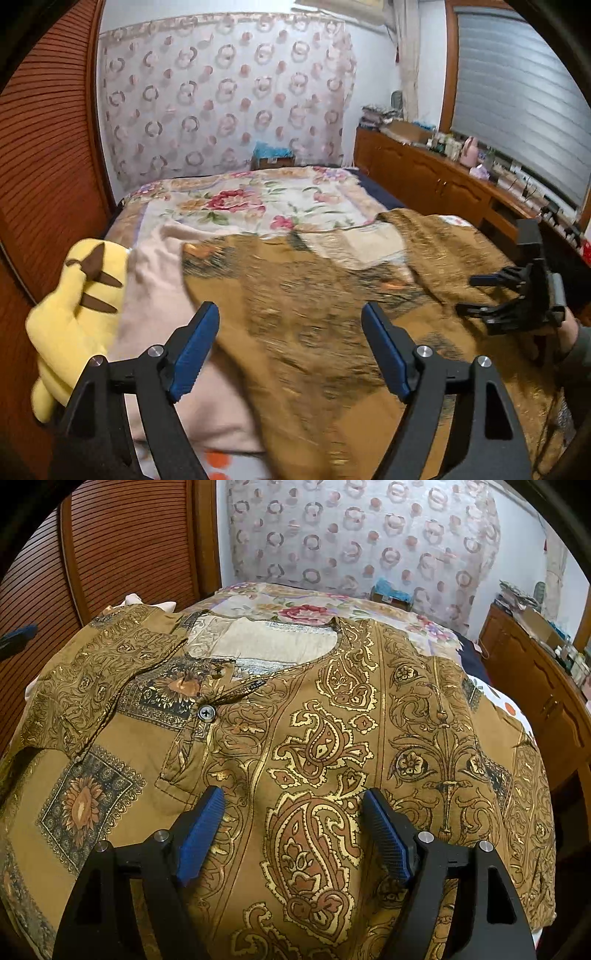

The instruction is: Fold small clothes

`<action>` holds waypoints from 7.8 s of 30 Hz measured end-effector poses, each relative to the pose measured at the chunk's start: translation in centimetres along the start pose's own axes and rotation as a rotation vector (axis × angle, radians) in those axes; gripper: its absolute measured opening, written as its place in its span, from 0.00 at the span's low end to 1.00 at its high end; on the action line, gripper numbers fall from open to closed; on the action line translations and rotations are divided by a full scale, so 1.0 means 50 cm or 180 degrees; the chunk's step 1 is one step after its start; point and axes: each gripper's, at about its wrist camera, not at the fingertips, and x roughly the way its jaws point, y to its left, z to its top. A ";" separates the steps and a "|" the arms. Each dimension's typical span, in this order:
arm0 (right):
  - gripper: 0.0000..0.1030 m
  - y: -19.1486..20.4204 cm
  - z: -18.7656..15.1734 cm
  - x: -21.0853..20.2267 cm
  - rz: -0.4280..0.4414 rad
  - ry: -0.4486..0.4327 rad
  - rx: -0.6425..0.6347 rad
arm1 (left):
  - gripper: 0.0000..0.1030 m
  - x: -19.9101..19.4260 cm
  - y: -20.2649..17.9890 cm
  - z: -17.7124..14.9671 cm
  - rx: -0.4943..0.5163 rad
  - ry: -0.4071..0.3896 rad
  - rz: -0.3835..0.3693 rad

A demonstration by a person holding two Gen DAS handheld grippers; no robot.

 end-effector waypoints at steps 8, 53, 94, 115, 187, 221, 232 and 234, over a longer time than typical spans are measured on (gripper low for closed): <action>0.77 0.000 0.000 0.000 -0.0001 -0.0001 0.0001 | 0.78 0.045 -0.074 -0.065 -0.0095 0.0247 0.0020; 0.77 -0.270 -0.097 -0.174 -0.0667 -0.0304 0.0593 | 1.00 0.144 -0.151 -0.123 0.0319 0.0894 -0.0002; 0.03 -0.058 -0.027 -0.226 -0.0101 -0.0812 0.0013 | 1.00 -0.061 -0.219 -0.048 0.0241 -0.0170 0.0010; 0.36 -0.098 -0.017 -0.121 -0.0112 -0.0405 0.0233 | 1.00 -0.061 -0.214 -0.051 0.0221 -0.0174 0.0047; 0.62 -0.023 0.144 0.034 0.0297 -0.0317 -0.0277 | 1.00 0.112 0.023 0.023 -0.0134 0.0131 0.0593; 0.61 -0.208 0.113 0.153 0.0008 0.0110 0.0351 | 0.52 0.198 0.184 0.038 -0.0506 0.0567 0.0250; 0.05 -0.185 0.109 0.149 0.0069 0.0111 0.0133 | 0.07 0.205 0.174 0.042 -0.0554 0.0494 -0.0021; 0.04 -0.185 0.106 0.144 0.0129 0.0131 0.0121 | 0.06 0.192 0.162 0.048 -0.0495 0.0395 -0.0053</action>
